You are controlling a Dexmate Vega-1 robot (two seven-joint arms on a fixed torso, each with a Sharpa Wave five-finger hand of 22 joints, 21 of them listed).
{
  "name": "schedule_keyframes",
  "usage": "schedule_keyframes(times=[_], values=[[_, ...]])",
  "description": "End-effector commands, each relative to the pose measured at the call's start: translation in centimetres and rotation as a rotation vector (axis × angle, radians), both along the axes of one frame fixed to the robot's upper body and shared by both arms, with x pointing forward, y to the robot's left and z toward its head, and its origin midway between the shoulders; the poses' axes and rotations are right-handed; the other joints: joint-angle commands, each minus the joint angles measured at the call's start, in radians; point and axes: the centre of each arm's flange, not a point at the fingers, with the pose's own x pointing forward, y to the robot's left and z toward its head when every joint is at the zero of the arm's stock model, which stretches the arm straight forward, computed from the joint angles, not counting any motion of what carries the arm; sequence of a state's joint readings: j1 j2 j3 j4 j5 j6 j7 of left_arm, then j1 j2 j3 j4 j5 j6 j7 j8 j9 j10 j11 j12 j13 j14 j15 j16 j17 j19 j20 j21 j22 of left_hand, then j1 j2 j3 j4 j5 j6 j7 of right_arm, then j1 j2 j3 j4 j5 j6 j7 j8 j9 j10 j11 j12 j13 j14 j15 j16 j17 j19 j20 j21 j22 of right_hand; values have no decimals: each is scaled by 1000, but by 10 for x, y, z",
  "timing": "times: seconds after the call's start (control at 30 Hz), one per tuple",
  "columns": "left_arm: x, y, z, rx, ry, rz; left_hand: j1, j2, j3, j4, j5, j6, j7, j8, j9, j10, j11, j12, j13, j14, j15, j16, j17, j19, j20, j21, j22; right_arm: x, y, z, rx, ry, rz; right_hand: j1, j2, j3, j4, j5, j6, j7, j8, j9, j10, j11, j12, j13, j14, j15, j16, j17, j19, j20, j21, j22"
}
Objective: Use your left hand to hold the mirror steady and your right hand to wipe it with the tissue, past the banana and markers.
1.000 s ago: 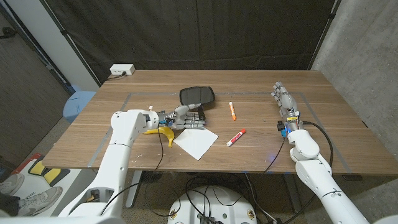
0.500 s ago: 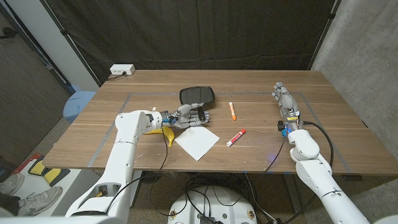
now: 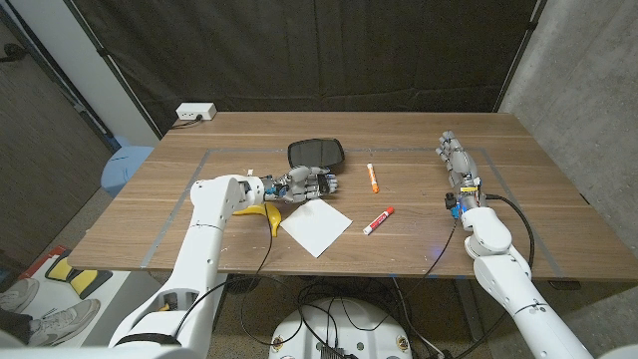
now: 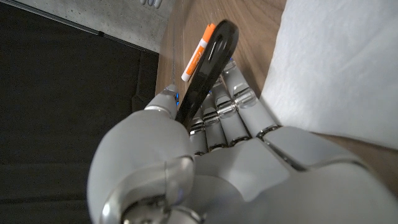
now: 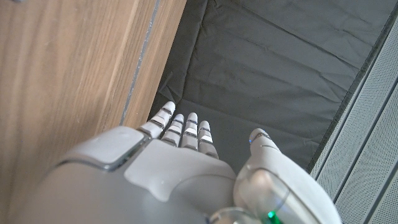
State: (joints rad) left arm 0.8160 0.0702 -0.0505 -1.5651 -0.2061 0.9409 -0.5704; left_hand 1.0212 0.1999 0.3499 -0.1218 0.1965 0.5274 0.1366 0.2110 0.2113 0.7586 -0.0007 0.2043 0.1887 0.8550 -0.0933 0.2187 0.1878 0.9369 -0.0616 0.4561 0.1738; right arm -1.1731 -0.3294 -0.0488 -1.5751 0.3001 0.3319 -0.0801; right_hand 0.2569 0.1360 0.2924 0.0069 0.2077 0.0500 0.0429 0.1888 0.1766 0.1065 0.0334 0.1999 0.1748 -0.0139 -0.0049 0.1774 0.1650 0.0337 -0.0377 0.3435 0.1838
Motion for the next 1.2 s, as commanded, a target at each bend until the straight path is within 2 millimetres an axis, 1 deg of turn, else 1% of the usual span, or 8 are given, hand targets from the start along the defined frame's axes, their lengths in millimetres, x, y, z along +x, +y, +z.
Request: schedule_keyframes(times=[0.03, 0.3, 0.6, 0.73, 0.83, 1.0, 1.07, 1.2], values=[[-3, 4, 6, 52, -54, 125, 30, -7, 48, 18, 1, 76, 52, 13, 5, 58, -22, 14, 2, 75, -52, 16, 0, 44, -14, 14, 1, 3, 1, 3, -6, 1, 7, 8, 3, -3, -2, 0, 8, 3, 2, 4, 8, 3, 3, 2, 7, -1, 2, 3, 8, -16, -3, 3], [-5, 4, 8, 65, -101, 172, 10, -11, 98, 83, 6, 135, 37, 20, 18, 139, -67, 25, 5, 169, -94, 24, -4, 88, -32, 13, -1, 4, 1, 2, -8, 4, 9, 8, 4, -4, -2, 0, 8, 2, 1, 4, 6, 3, 2, 2, 7, -1, 1, 3, 8, -15, -5, 3], [-8, 1, 12, 109, -198, 226, -24, -20, 209, 219, 45, 256, 13, 51, 78, 351, -106, 77, 45, 397, -113, 34, -7, 200, -83, 22, 6, 2, 0, 1, -7, 3, 5, 8, 5, -6, -3, 0, 9, 4, 1, 4, 8, 3, 2, 2, 8, -1, 1, 3, 9, -16, -7, 3], [-8, -2, 15, 138, -228, 214, -37, -31, 231, 254, 64, 331, -32, 98, 129, 425, -118, 140, 103, 488, -121, 59, 26, 214, -108, 43, 28, 1, 0, 0, -6, 3, 2, 9, 5, -6, -3, 1, 9, 3, 1, 4, 8, 2, 1, 2, 8, -1, 1, 3, 9, -17, -7, 3], [-9, -5, 18, 165, -262, 205, -48, -48, 237, 267, 98, 357, -60, 165, 231, 460, -145, 259, 248, 548, -120, 101, 92, 204, -124, 105, 80, 1, 0, 0, -6, 3, 4, 9, 6, -6, -3, 1, 9, 3, 1, 4, 7, 2, 1, 2, 7, -1, 0, 3, 9, -16, -8, 3], [-9, -9, 22, 197, -305, 195, -91, -85, 256, 279, 190, 282, -112, 290, 525, 329, -173, 618, 842, 533, -123, 332, 431, 120, -142, 285, 284, 0, -1, -1, -4, 1, 0, 8, 5, -7, -3, 1, 10, 3, 1, 4, 7, 2, 1, 2, 7, -2, 0, 3, 8, -16, -9, 3], [-8, -10, 22, 210, -331, 190, -94, -118, 256, 266, 207, 240, -131, 318, 611, 304, -169, 737, 1050, 504, -122, 436, 623, 7, -132, 399, 469, -1, -2, -1, -3, 1, -1, 8, 6, -7, -3, 1, 10, 3, 1, 4, 7, 2, 0, 2, 7, -2, 1, 3, 8, -17, -10, 3], [-10, -13, 25, 251, -387, 198, -108, -124, 243, 272, 210, 240, -143, 349, 673, 314, -131, 855, 1056, 494, -113, 548, 825, -57, -124, 508, 603, -1, -2, -1, -4, 2, -2, 8, 6, -8, -3, 1, 10, 2, 1, 4, 8, 3, 1, 2, 7, -5, 0, 3, 8, -17, -11, 3]])
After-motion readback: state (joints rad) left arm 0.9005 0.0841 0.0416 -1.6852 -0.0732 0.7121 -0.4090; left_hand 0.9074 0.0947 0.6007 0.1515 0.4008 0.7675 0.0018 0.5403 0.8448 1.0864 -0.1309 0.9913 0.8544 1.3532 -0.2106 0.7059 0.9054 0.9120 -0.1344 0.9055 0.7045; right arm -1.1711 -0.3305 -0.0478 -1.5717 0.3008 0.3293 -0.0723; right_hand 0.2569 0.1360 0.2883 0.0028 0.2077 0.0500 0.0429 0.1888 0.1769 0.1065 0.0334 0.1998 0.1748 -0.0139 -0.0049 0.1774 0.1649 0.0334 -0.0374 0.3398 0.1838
